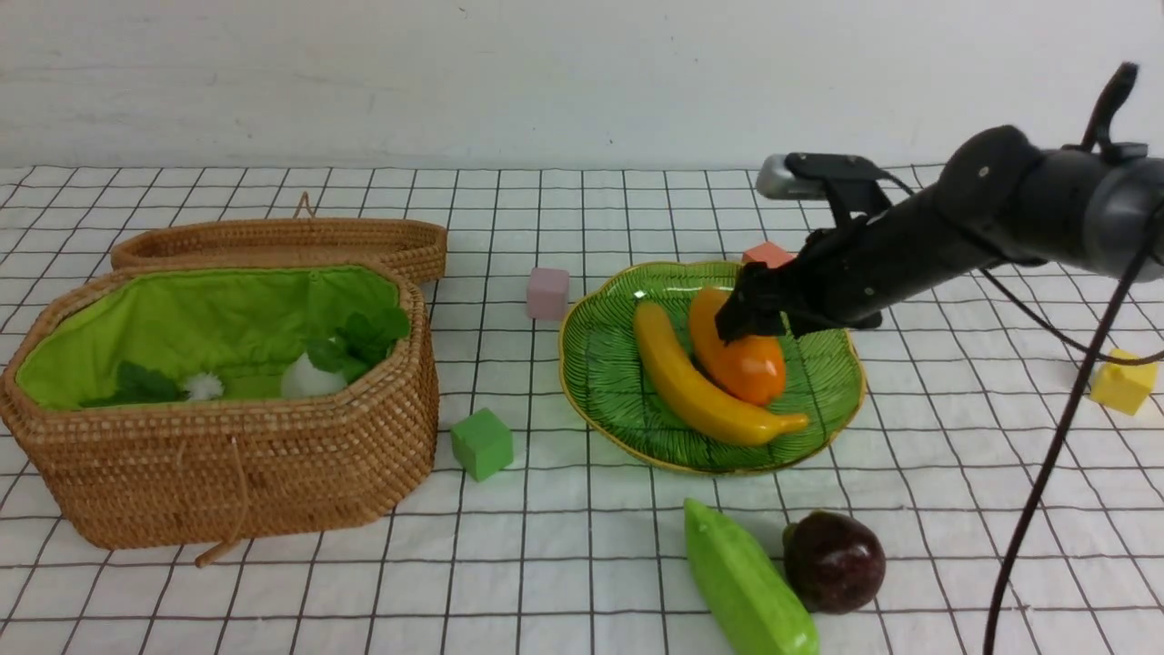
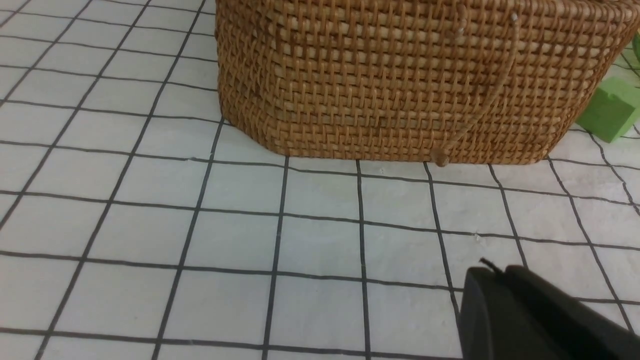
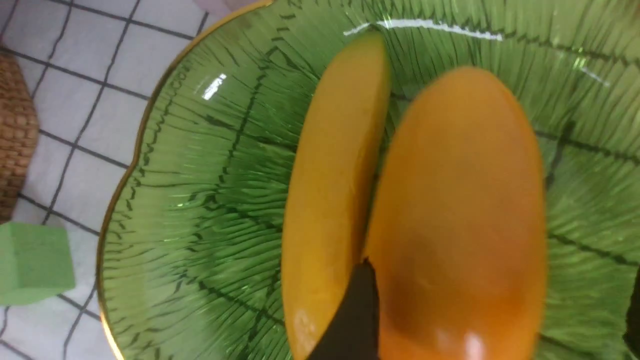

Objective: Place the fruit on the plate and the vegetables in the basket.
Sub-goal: Use the right arm to grab a mango and put it into the right plate, then use the right arm to grab a mangosteen and put it into the right plate

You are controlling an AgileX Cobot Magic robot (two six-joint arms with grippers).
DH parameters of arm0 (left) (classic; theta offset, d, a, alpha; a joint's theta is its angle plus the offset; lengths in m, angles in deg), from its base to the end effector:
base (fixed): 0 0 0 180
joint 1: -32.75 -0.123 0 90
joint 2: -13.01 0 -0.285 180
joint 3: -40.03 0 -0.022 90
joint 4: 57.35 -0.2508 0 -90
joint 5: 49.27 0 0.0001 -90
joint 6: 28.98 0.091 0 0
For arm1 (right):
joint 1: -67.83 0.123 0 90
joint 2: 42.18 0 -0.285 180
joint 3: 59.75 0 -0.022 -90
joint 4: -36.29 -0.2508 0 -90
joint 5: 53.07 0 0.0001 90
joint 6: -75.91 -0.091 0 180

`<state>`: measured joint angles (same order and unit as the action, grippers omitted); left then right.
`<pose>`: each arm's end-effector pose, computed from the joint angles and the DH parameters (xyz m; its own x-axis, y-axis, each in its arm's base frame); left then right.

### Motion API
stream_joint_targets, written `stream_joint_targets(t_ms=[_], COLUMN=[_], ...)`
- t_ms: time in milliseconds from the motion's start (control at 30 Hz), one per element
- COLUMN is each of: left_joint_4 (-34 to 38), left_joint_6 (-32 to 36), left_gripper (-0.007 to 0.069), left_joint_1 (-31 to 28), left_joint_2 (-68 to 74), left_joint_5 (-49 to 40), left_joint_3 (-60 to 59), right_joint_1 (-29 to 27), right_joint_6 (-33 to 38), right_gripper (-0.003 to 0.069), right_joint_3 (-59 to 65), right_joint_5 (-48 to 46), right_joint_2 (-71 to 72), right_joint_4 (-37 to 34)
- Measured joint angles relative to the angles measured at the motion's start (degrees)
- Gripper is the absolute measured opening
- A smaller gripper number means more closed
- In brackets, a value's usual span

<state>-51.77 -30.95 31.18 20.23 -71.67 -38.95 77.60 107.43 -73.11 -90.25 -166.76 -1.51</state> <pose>0.0523 -0.0019 0.1684 -0.3158 -0.1328 -0.9395 -0.0317 0.9911 -0.1294 0.4430 0.1105 0.2206 -0.7795 -0.1310 -0.6125 -0.3789 0.8773 0.2946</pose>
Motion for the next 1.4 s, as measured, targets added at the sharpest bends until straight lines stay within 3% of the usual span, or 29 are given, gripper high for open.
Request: stream_joint_targets(t_ms=[67,200,367,567,667,833,1167,1400], left_joint_4=[0.0,0.0,0.0,0.0,0.0,0.0,0.0,0.0], left_joint_6=[0.0,0.0,0.0,0.0,0.0,0.0,0.0,0.0], left_gripper=[0.002,0.002,0.002,0.002,0.002,0.0023,0.0034,0.0036], left_joint_1=[0.0,0.0,0.0,0.0,0.0,0.0,0.0,0.0], left_joint_2=[0.0,0.0,0.0,0.0,0.0,0.0,0.0,0.0], left_joint_5=[0.0,0.0,0.0,0.0,0.0,0.0,0.0,0.0], left_joint_3=[0.0,0.0,0.0,0.0,0.0,0.0,0.0,0.0], right_joint_1=[-1.0,-4.4,-1.4,6.1,7.0,7.1,6.2,-1.4], right_joint_6=[-0.8,-3.6,-11.1,-22.3,-24.4,-24.3,-13.7,-12.8], right_gripper=[0.0673,0.0624,0.0586,0.0582,0.0582,0.0575,0.0559,0.0556], right_joint_3=[0.0,0.0,3.8,14.0,18.1,23.9,23.5,11.3], right_joint_5=[-2.0,-14.8,-25.4,-23.6,-19.7,-13.0,-16.2,-17.2], right_joint_2=[1.8,10.0,17.2,18.7,18.2,14.7,12.6,12.7], right_joint_4=[0.2,0.8,4.4,17.5,18.7,18.0,7.9,7.7])
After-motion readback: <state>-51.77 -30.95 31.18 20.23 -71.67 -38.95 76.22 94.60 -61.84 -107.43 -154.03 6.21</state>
